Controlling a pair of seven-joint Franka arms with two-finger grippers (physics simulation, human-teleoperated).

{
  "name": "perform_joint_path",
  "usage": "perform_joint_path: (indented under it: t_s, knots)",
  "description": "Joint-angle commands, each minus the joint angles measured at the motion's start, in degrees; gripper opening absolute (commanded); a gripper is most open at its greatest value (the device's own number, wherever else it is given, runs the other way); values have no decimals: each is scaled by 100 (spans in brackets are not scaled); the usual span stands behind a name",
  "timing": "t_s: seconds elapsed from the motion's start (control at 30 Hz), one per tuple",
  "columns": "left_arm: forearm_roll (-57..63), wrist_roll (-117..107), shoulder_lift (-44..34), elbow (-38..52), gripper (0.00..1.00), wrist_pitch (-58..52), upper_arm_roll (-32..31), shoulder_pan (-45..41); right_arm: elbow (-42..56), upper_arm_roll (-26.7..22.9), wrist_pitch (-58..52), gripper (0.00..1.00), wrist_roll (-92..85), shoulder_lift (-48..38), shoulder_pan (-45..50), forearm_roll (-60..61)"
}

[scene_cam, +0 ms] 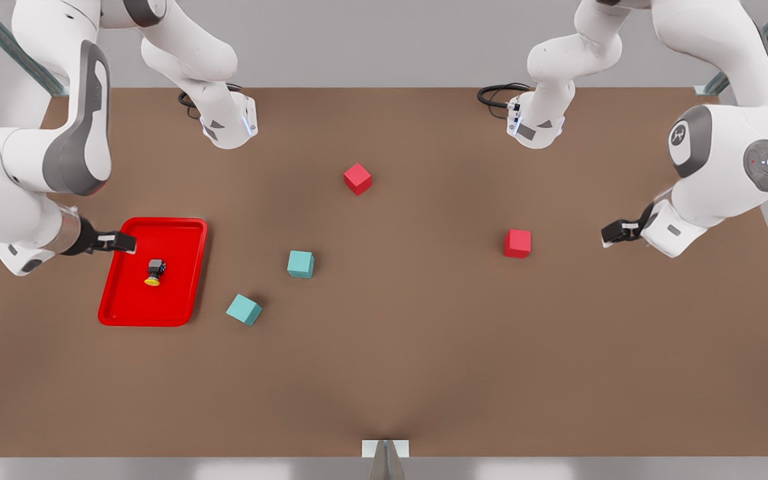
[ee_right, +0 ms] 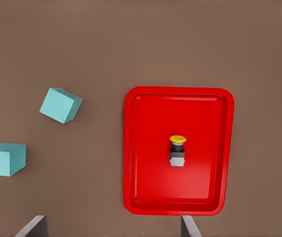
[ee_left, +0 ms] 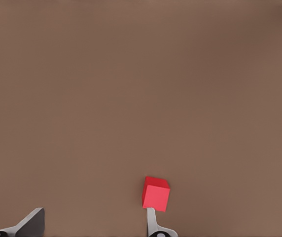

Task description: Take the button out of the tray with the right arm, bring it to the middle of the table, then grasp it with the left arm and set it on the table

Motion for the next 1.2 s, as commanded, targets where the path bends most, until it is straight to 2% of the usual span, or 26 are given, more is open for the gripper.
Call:
perform_joint_path:
  t_s: [0.0, 0.17, 0.3, 0.37, 0.63, 0.77, 0.8, 0.83, 0.9, 0.97, 1.03, 1.1, 1.17]
  knots:
    - [66, -114, 16, 81, 100, 552, -14, -6, 3, 7, 250, 100, -260, -6, -12, 48]
    - [84, -26, 306, 239, 100, 86, 39, 266, 11, -1, 232, 100, -243, 108, -3, 56]
    - [233, -105, 341, 186, 100, 24, -5, 196, 257, 7, -84, 100, -243, 574, -12, 135]
    - [251, -96, 350, 178, 100, 16, 4, 196, 459, -28, -444, 100, -243, 1330, -73, 557]
    - [277, -96, 499, 151, 100, 16, -14, 169, 539, 7, -357, 100, -348, 1963, -64, 48]
    - [277, -96, 499, 151, 100, 7, -14, 169, 477, -28, 188, 100, -1095, 2428, -811, -321]
    - [277, -96, 499, 151, 100, 7, -14, 169, 249, 16, 628, 100, -1121, 2455, -1145, -348]
    - [277, -96, 499, 151, 100, 16, -22, 169, 231, 16, 689, 100, -1762, 2621, -1303, -453]
    - [277, -96, 499, 151, 100, 16, -14, 161, 161, 42, 637, 100, -1957, 2903, -1128, -937]
    - [277, -96, 561, 151, 100, 16, -14, 134, 99, 332, 830, 100, -2027, 2912, -987, -1306]
    - [277, -105, 578, 151, 100, 24, -14, 126, -94, 455, 1532, 100, -1948, 2930, -978, -1587]
    - [277, -105, 587, 143, 100, 24, -14, 126, -533, 807, 2307, 100, -1965, 2613, -1233, -1622]
    - [277, -105, 596, 143, 100, 33, -14, 99, -955, 825, 2737, 100, -1939, 2130, -1461, -1693]
